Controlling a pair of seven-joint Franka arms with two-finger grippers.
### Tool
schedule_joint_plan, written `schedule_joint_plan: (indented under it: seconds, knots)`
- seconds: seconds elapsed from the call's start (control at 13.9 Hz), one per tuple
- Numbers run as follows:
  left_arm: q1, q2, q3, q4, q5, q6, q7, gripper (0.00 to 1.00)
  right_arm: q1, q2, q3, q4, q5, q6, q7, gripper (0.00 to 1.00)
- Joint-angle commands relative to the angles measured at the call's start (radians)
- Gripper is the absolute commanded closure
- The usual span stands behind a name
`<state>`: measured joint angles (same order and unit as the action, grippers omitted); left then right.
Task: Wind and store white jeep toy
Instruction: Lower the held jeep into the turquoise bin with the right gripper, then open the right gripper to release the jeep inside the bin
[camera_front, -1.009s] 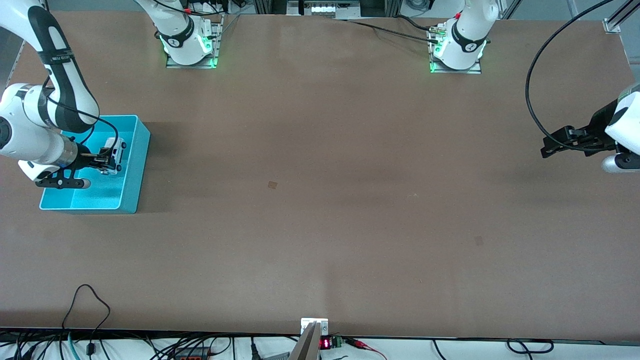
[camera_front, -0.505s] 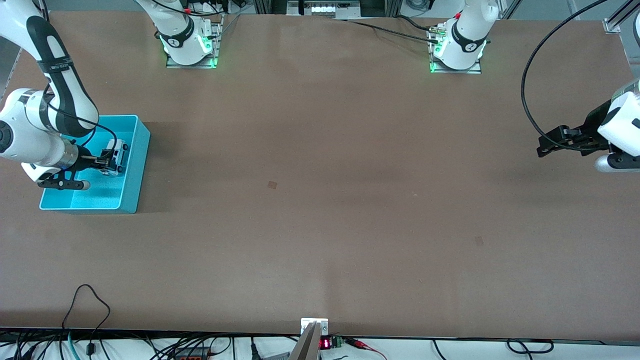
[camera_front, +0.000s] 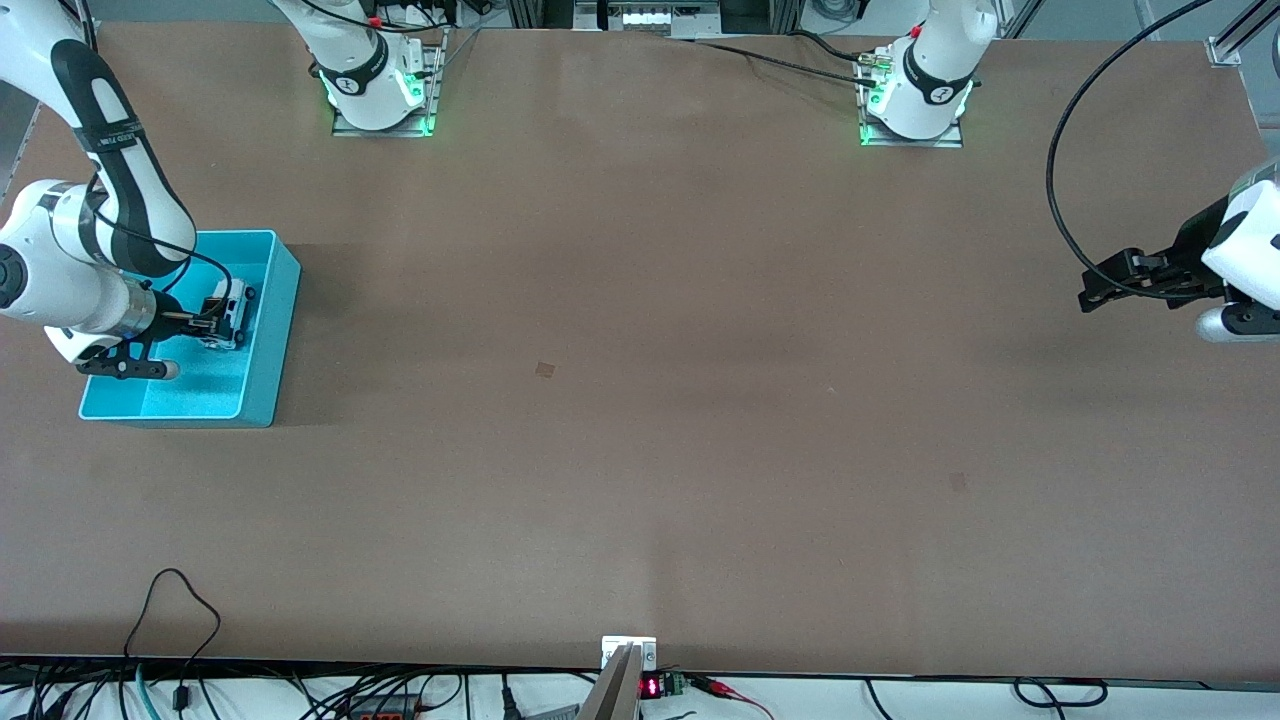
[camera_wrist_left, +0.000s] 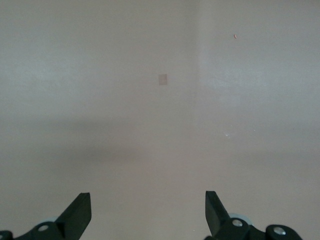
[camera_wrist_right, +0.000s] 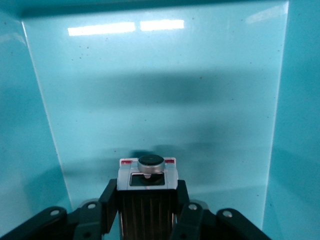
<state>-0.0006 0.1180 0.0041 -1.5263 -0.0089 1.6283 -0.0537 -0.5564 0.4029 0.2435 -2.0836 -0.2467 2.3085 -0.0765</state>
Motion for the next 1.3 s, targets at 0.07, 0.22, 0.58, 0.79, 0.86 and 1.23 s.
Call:
schedule_joint_plan:
  seconds: [0.07, 0.22, 0.58, 0.79, 0.86, 1.23]
  knots:
    - [-0.010, -0.023, 0.017, -0.011, -0.016, -0.013, 0.017, 0.00, -0.016, 0.002, 0.010, 0.004, -0.016, 0.005, -0.002, 0.50]
    - [-0.007, -0.023, 0.017, -0.011, -0.016, -0.013, 0.018, 0.00, -0.016, 0.002, 0.010, 0.004, -0.016, 0.005, -0.002, 0.41]
    - [-0.007, -0.023, 0.017, -0.012, -0.016, -0.013, 0.018, 0.00, -0.016, -0.001, 0.010, 0.004, -0.016, 0.003, -0.002, 0.15]
    - [-0.007, -0.023, 0.016, -0.012, -0.016, -0.013, 0.018, 0.00, -0.013, -0.025, 0.011, 0.005, -0.016, -0.003, -0.003, 0.00]
    - [-0.007, -0.023, 0.016, -0.012, -0.016, -0.013, 0.018, 0.00, -0.010, -0.041, 0.011, 0.007, -0.014, -0.003, -0.003, 0.00]
    - [-0.007, -0.023, 0.014, -0.012, -0.016, -0.015, 0.017, 0.00, 0.032, -0.162, 0.020, 0.060, 0.000, -0.119, -0.002, 0.00]
